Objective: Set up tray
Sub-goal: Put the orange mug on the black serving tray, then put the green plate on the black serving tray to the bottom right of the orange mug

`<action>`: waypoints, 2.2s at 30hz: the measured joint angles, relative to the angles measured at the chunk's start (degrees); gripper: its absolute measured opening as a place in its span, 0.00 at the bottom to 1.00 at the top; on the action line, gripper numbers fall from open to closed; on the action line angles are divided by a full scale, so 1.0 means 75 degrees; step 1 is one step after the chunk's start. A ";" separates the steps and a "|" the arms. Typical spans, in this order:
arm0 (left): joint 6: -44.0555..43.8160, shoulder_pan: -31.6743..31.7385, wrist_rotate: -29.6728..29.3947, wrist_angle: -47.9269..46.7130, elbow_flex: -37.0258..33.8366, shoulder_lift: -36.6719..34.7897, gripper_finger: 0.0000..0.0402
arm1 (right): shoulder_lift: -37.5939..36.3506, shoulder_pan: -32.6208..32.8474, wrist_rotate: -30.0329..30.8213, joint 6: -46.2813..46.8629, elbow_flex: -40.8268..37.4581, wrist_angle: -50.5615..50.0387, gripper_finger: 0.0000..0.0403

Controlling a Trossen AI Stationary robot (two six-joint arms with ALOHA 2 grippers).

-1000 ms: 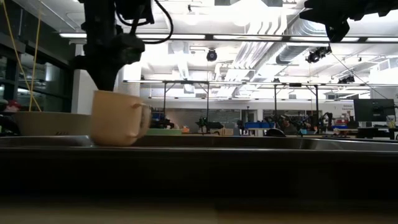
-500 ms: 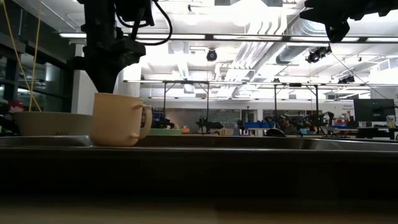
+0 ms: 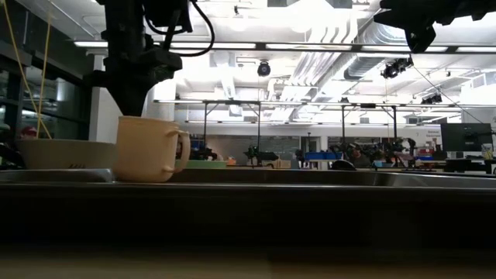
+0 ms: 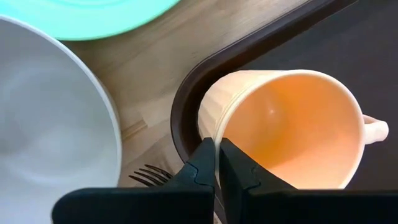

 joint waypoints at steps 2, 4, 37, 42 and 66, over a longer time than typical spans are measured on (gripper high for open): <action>-0.0005 0.0000 0.0000 0.0000 0.0000 0.0000 0.09 | 0.0000 0.0000 0.0000 0.0000 0.0000 -0.0001 0.26; -0.0008 0.0000 0.0000 0.0003 0.0000 0.0000 0.09 | 0.0000 0.0000 -0.0003 0.0000 0.0000 -0.0001 0.26; -0.0127 0.0000 -0.0149 -0.0061 0.0000 0.0006 0.23 | 0.0000 0.0000 -0.0143 0.0026 0.0000 -0.0001 0.26; -0.0132 0.0000 -0.0173 -0.0058 0.0000 0.0006 0.33 | 0.0000 0.0000 -0.0143 0.0029 0.0002 0.0000 0.26; -0.0180 -0.0003 -0.0487 -0.0031 0.0020 -0.0914 0.42 | -0.0003 -0.0003 -0.0143 0.0035 0.0003 -0.0001 0.26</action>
